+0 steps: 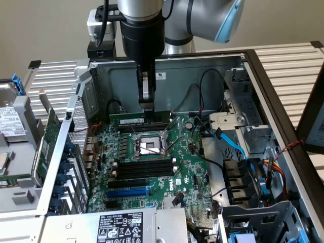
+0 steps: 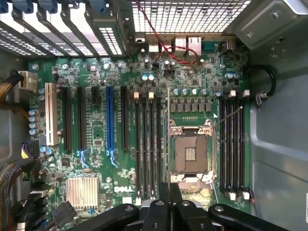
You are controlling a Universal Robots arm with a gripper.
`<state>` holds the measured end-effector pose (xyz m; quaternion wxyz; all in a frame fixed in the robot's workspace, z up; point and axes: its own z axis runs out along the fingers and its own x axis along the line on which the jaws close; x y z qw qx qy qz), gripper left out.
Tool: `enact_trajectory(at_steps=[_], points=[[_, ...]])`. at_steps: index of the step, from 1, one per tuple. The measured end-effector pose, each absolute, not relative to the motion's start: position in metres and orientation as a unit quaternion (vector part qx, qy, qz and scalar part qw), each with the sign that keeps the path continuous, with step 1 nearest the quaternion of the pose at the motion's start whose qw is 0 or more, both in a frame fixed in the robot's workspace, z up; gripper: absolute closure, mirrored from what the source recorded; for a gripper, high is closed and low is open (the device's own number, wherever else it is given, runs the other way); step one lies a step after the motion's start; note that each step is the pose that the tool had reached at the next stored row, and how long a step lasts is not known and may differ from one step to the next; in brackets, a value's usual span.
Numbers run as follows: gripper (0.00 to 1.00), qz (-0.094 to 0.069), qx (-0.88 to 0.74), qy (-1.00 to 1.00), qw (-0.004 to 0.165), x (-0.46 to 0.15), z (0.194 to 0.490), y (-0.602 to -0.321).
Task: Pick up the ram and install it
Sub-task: 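Insert the ram into the slot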
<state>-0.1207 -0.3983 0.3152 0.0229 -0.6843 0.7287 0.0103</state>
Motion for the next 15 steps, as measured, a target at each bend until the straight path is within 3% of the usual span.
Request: enact_trajectory(at_steps=[15], points=[[0.88, 0.004, -0.685, 0.729, 0.013, -0.118, 0.304, -0.404]])
